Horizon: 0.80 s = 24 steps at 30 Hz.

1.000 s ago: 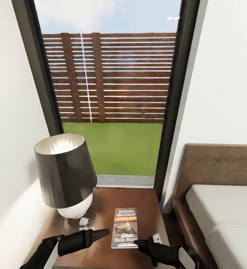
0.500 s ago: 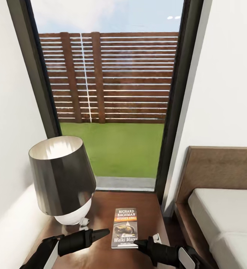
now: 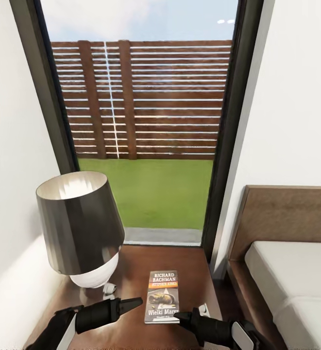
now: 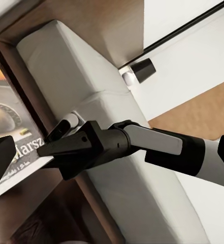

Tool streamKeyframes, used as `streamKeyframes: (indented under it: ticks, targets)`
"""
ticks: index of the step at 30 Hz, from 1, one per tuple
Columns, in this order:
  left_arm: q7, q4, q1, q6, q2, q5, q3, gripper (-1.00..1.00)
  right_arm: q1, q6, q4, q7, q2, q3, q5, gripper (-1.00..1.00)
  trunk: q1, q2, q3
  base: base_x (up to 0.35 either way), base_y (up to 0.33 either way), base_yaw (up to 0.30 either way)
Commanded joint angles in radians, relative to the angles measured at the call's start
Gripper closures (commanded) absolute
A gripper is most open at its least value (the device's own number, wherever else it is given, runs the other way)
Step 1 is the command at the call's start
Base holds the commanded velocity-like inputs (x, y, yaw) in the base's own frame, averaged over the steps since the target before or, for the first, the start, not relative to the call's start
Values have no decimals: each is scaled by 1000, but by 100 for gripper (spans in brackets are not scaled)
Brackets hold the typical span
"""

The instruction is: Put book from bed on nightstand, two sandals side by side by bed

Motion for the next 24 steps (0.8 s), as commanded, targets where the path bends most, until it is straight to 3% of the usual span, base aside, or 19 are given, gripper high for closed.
streamKeyframes:
  ticks: [1, 8, 15, 24]
  targets:
    - [-3, 0, 0, 11, 0, 2, 0, -100, -1, 6, 0, 1, 0, -1, -4, 100, 4, -8, -4, 0, 0, 0]
    - [-3, 0, -1, 11, 0, 2, 0, -100, -1, 6, 0, 1, 0, -1, -4, 100, 31, -57, -26, 0, 0, 0]
    - [-3, 0, -1, 11, 0, 2, 2, -100, -1, 6, 0, 1, 0, -1, -4, 100, 31, -57, -26, 0, 0, 0]
    - [-3, 0, -1, 11, 0, 2, 2, -100, -1, 4, 0, 2, -1, -1, -5, 100, 65, -120, -54, 0, 0, 0]
